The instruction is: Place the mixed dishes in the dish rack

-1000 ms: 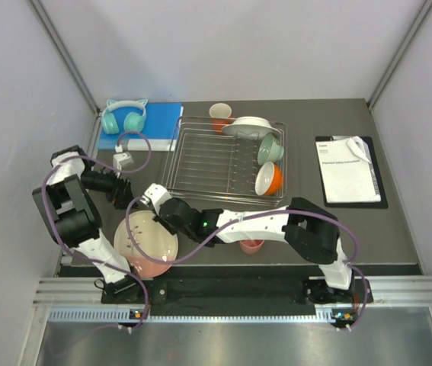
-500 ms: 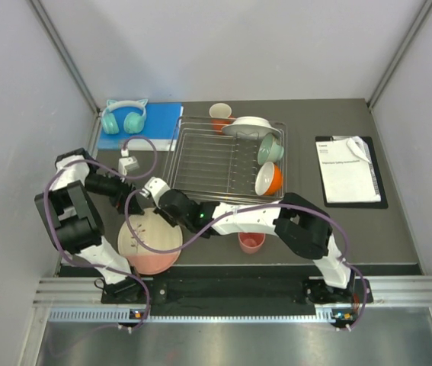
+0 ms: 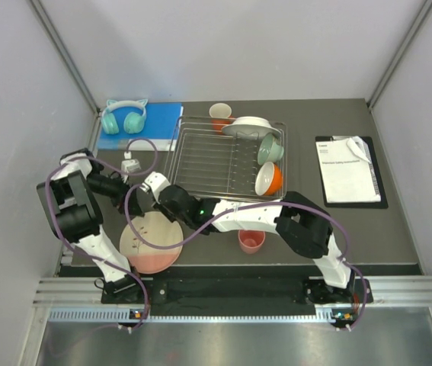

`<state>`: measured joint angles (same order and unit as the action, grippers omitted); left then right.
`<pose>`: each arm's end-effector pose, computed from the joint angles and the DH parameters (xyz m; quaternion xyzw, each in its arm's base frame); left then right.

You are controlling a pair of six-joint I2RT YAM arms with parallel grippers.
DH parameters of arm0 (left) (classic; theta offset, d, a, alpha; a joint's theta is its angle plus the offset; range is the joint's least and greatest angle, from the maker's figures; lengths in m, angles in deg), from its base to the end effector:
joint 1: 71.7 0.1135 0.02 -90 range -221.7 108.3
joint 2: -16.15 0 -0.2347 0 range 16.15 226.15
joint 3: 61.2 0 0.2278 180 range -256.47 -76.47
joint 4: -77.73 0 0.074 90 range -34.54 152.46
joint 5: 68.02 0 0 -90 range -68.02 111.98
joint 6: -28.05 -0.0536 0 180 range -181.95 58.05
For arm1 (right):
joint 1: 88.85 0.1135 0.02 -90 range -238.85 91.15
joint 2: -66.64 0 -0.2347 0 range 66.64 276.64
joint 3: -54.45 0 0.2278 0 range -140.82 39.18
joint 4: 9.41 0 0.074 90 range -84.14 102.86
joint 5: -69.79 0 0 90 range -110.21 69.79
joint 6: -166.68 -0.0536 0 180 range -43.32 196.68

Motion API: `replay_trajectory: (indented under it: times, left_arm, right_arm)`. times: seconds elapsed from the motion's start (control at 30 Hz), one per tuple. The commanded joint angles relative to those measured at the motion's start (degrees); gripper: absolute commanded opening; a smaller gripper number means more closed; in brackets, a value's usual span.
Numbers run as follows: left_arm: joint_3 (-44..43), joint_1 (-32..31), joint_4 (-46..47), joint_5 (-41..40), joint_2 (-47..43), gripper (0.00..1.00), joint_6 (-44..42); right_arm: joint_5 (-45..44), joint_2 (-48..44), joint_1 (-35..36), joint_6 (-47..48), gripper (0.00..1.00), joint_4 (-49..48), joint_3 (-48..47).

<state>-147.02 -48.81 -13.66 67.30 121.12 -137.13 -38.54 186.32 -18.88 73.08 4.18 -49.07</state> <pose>0.2512 0.0647 0.1609 0.3385 0.8454 -0.3728 0.1784 0.1746 0.4296 0.1920 -0.4005 0.7584 0.1864 0.4793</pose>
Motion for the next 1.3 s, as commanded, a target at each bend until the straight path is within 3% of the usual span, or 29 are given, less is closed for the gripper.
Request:
replay_trajectory:
  times: [0.0,0.3,0.8,0.83,1.0,1.13,1.27]
  left_arm:
    - [-3.37,0.66,-10.19,-0.75,1.55,0.96,-1.90]
    - [0.40,1.80,-6.51,-5.50,5.33,0.93,-2.26]
    - [3.65,1.80,-0.88,-8.58,11.39,0.89,-1.20]
    - [3.92,1.89,-0.61,-8.67,11.66,0.79,-1.55]
    - [4.63,1.71,0.00,-10.07,13.42,0.45,-1.29]
    - [5.33,1.71,1.84,-11.04,12.54,0.39,-0.68]
    - [5.24,1.71,2.82,-11.48,12.02,0.27,-0.50]
  right_arm:
    - [-0.13,-1.46,-0.45,-4.91,0.18,4.56,-1.05]
    - [1.71,-2.70,-0.01,-10.29,0.36,6.33,3.88]
    - [9.10,-0.50,0.25,-15.04,0.36,8.44,3.79]
    - [9.36,-0.41,0.34,-15.04,0.35,8.53,3.44]
    - [10.33,1.61,0.25,-14.86,0.25,10.37,1.41]
    - [9.55,1.96,0.25,-14.77,0.25,11.08,0.80]
    - [6.21,-1.54,0.60,-14.16,0.38,10.99,2.46]
